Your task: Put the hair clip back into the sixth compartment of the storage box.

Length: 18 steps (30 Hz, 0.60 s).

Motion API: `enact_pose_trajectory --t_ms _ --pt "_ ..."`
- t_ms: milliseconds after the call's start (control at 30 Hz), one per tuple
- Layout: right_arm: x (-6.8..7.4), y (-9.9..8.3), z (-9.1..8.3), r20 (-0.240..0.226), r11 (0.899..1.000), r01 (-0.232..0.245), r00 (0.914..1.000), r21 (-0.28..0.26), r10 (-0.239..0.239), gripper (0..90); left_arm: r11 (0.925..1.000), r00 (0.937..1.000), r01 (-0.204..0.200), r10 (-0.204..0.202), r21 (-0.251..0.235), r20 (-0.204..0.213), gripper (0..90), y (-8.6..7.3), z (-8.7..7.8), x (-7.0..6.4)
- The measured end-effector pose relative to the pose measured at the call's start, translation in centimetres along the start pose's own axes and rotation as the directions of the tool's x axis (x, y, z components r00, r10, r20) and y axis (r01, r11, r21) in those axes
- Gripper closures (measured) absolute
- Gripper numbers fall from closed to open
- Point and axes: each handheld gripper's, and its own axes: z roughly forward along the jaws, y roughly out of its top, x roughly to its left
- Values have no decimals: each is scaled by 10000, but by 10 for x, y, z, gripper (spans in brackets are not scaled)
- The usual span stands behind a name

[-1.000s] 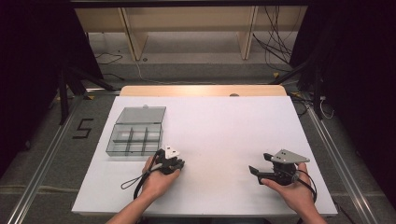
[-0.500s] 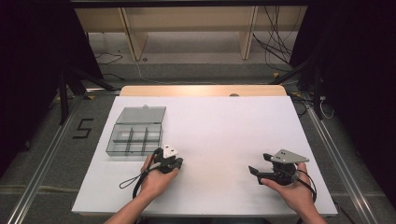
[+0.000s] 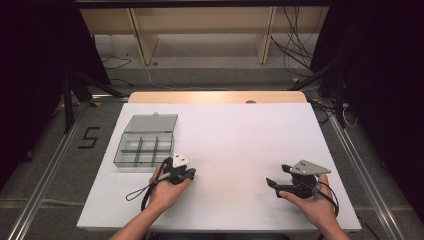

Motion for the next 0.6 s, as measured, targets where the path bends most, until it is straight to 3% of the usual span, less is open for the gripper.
enact_pose_trajectory --t_ms 600 --pt "0 0 0 13 10000 6 10000 9 -6 243 9991 9998 208 -209 -359 -29 894 5 -7 5"
